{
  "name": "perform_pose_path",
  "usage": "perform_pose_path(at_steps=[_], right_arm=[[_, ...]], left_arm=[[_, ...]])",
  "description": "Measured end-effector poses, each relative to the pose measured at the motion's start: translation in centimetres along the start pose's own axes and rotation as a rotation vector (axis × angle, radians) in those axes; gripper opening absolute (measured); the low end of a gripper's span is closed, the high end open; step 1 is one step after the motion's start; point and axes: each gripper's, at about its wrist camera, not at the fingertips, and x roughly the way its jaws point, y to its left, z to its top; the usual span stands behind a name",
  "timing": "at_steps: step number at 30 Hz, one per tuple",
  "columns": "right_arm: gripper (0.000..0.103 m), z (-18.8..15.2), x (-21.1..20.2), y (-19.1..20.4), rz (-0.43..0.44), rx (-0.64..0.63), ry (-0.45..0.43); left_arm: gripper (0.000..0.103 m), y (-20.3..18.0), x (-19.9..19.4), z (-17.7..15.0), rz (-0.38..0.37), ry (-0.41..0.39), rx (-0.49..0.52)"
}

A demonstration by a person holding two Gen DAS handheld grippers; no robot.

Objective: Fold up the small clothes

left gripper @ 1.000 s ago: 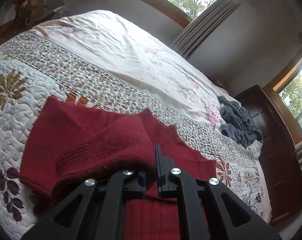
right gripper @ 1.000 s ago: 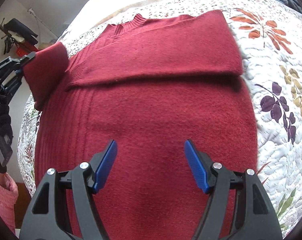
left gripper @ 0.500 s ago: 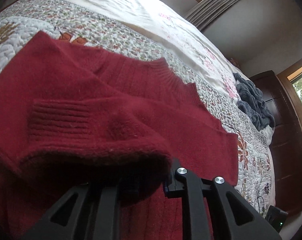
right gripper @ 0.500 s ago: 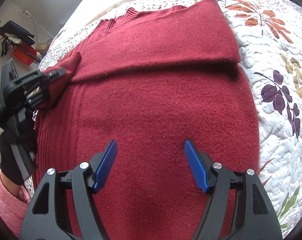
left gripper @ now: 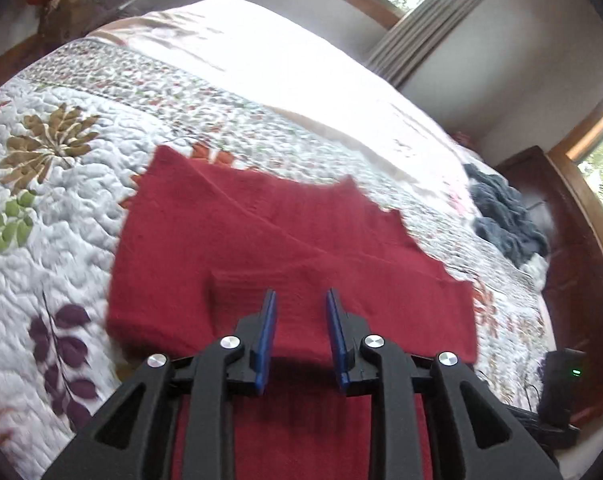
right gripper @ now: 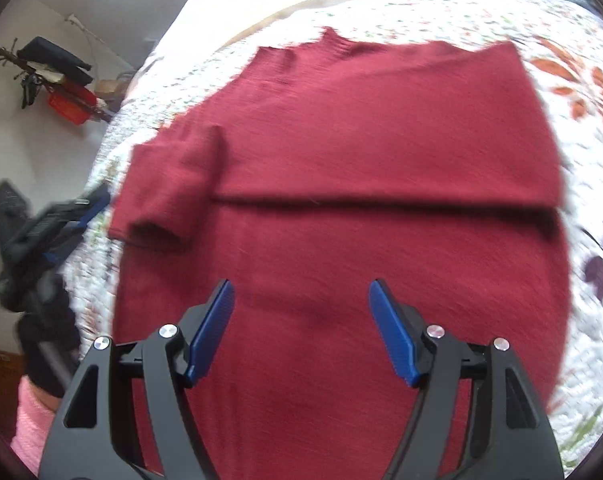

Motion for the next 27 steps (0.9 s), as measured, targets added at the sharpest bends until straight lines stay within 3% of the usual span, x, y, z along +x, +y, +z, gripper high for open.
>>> perform_pose_path(at_steps=[4,5,11,16,17,18,20,21,27], right_arm=[[0.070,3.0,1.5,3.6,0.041,-0.023,0.019],[0.070,3.5,2.0,4.2,0.043,-0.028,0.027],[0.070,5.5,5.6,7.7,0.086,-0.051,0.097],[0.070,6.3,9.4,8.9,0.118,-0.005,0.165],[0.060,6.4,10.1,9.0,0.131,0.004,0.180],[0.039,6.4,10.4,9.0,0.139,0.006,0.187],[0.018,6.4,10.5,9.1,0.116,-0.012,0.186],[0.013,6.5,9.9,9.1,0.129,-0.025,0.173],[0.013,8.4,3.4,6.8,0.119,-0.056,0.024]], left_arm=[[0.023,3.2,4.8,0.3,0.115,0.127,-0.018],[0.023,3.9,5.4,0.0,0.099,0.139,-0.036],[0.022,5.0,3.2,0.0,0.025,0.101,-0.072],[0.030,5.0,-0.9,0.7,0.048,0.015,-0.026],[0.031,4.7,-1.0,1.2,0.063,0.008,-0.012],[0.031,4.7,-1.3,1.4,0.077,0.003,0.008],[0.031,4.5,-1.5,1.7,0.107,0.003,0.044],[0.031,4.2,-1.6,1.8,0.116,0.001,0.059],[0.031,1.9,-0.5,1.8,0.094,0.008,0.114]])
